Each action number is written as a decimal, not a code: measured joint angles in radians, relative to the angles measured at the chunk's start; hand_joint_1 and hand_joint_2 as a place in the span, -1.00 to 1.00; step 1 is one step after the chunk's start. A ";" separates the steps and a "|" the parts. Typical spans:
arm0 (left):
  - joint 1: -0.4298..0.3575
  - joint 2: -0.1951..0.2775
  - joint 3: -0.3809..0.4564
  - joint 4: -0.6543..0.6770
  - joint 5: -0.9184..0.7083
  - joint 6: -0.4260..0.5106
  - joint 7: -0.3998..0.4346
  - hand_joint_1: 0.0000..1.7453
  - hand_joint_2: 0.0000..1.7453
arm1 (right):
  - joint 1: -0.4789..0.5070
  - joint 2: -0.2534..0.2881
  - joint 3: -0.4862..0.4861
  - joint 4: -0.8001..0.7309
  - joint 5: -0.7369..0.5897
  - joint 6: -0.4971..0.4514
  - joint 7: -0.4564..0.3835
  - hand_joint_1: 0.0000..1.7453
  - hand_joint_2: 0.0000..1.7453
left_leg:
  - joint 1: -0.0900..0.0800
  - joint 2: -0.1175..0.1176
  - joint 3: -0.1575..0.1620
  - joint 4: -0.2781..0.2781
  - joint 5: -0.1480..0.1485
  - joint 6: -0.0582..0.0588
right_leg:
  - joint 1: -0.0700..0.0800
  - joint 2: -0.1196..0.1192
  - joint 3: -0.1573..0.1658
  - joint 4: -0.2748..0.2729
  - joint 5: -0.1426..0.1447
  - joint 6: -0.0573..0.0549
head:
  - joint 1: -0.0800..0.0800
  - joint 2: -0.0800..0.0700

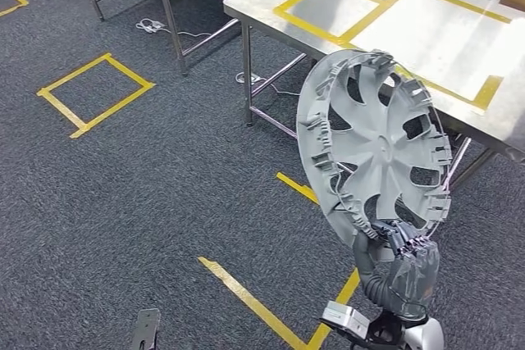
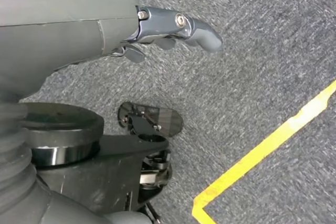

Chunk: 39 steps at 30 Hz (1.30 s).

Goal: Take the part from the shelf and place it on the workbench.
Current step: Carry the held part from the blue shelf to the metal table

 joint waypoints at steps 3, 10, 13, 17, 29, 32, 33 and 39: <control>0.000 0.000 0.000 0.000 0.000 0.003 0.000 -1.00 1.00 | 0.000 -0.002 0.000 0.003 -0.006 0.000 0.000 1.00 1.00 | 0.002 -0.001 0.014 0.001 -0.012 -0.007 | -0.005 -0.008 0.051 -0.134 0.101 0.002 | 0.000 0.000; -0.001 0.000 0.000 0.000 0.004 0.005 -0.003 -1.00 1.00 | -0.002 -0.004 -0.002 0.006 -0.013 0.000 -0.001 1.00 1.00 | -0.002 0.002 0.022 0.026 -0.045 -0.045 | 0.000 -0.009 0.136 -0.276 0.119 -0.041 | -0.006 0.000; 0.000 0.001 -0.001 0.000 0.006 0.005 -0.004 -1.00 1.00 | -0.002 -0.004 -0.002 0.007 -0.013 0.000 -0.001 1.00 1.00 | -0.002 0.001 -0.060 0.196 -0.119 -0.052 | 0.001 -0.009 0.153 -0.279 0.108 -0.059 | -0.012 0.000; 0.003 0.002 0.000 0.001 0.008 0.005 -0.004 -1.00 1.00 | -0.001 -0.004 -0.002 0.011 -0.013 0.000 -0.001 1.00 1.00 | -0.006 0.000 -0.132 0.272 -0.079 -0.039 | 0.010 0.001 0.184 -0.279 0.084 -0.064 | -0.012 0.000; 0.001 0.001 -0.001 0.005 0.008 0.006 -0.006 -1.00 1.00 | -0.006 -0.006 -0.002 0.017 -0.003 -0.001 -0.005 1.00 1.00 | -0.012 -0.006 -0.013 0.007 0.002 0.015 | 0.007 0.000 0.063 -0.049 -0.011 -0.009 | -0.006 0.000; 0.001 0.000 -0.001 0.007 0.010 0.006 -0.006 -1.00 1.00 | -0.006 -0.006 -0.002 0.024 -0.002 -0.001 -0.011 1.00 1.00 | -0.006 -0.006 0.012 0.008 -0.018 0.008 | -0.003 -0.002 0.010 -0.033 0.019 0.004 | -0.006 0.000; 0.001 0.000 -0.001 0.007 0.010 0.006 -0.006 -1.00 1.00 | -0.006 -0.006 -0.002 0.026 -0.002 -0.001 -0.013 1.00 1.00 | -0.003 -0.007 0.024 0.008 -0.027 0.003 | -0.007 -0.004 0.026 -0.092 0.066 0.008 | -0.005 0.000; -0.003 0.002 -0.001 0.011 0.014 0.006 -0.008 -1.00 1.00 | -0.009 -0.007 -0.004 0.037 -0.004 -0.001 -0.020 1.00 1.00 | -0.004 -0.004 0.047 0.017 -0.057 -0.034 | -0.004 -0.007 0.090 -0.258 0.137 -0.031 | -0.004 0.000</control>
